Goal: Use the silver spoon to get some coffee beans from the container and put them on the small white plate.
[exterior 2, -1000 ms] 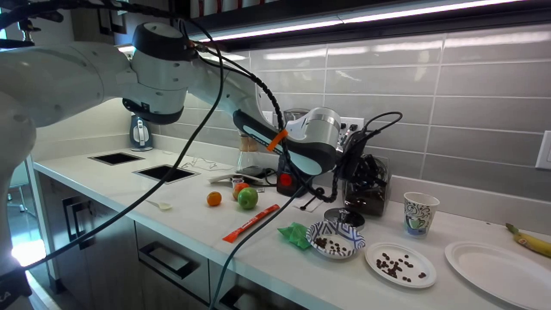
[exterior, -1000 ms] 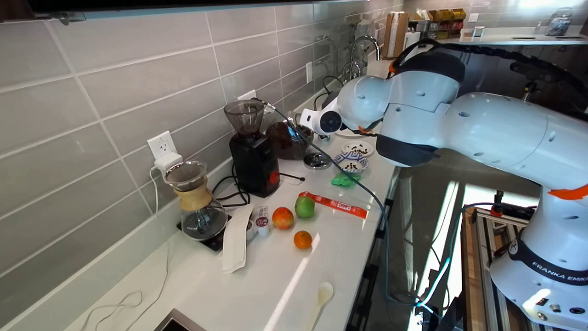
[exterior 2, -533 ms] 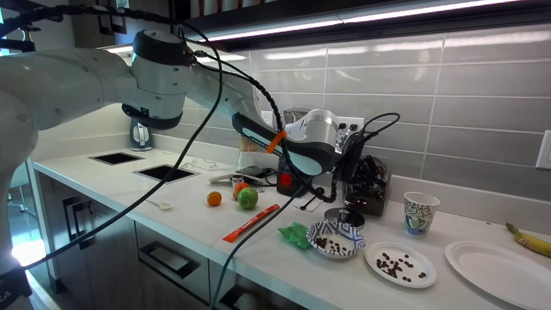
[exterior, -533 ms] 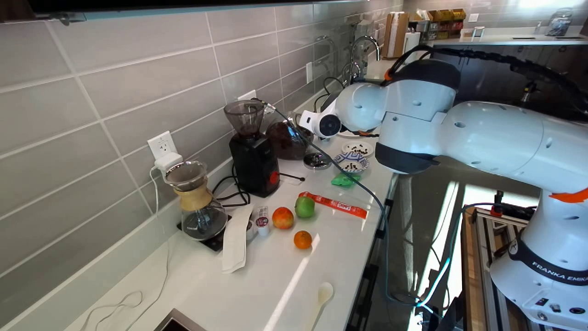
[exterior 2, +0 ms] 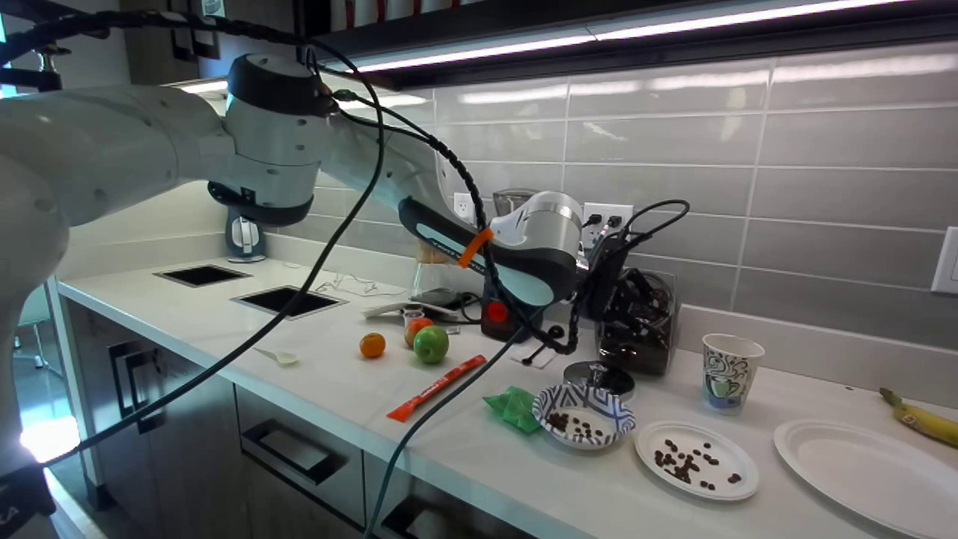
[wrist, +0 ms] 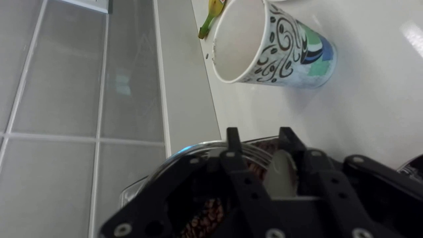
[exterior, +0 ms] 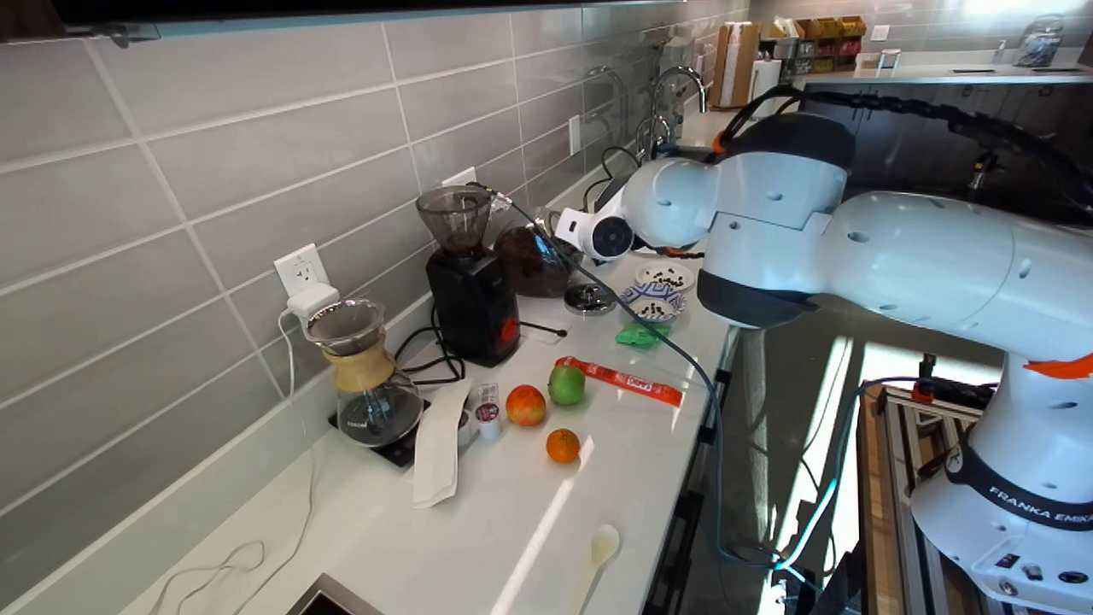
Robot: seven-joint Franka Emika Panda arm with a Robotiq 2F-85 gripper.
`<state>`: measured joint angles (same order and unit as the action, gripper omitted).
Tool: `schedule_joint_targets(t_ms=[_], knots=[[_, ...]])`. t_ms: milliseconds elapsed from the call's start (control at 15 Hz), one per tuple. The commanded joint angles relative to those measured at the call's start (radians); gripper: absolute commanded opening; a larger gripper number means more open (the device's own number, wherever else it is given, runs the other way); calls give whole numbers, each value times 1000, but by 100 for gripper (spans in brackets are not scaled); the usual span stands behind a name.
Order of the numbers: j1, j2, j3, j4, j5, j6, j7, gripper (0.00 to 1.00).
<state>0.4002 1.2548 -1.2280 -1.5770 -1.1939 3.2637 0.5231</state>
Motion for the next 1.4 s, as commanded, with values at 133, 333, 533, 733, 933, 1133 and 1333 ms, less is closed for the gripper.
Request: schedule_joint_targets(t_ms=[133,333,533,733,933,1133,1333], knots=[[38,-16,4,-50,-3,-3,14,81],[51,-56,15,-101,-14,-14,-9,100],[59,-108,22,-170,-22,-24,-27,100],[37,-266,103,-292,-24,-80,-105,100],[12,-411,145,-410,47,-113,-201,100],[-23,-558,181,-485,130,-139,-285,100],[-91,-709,255,-522,239,-181,-385,100]])
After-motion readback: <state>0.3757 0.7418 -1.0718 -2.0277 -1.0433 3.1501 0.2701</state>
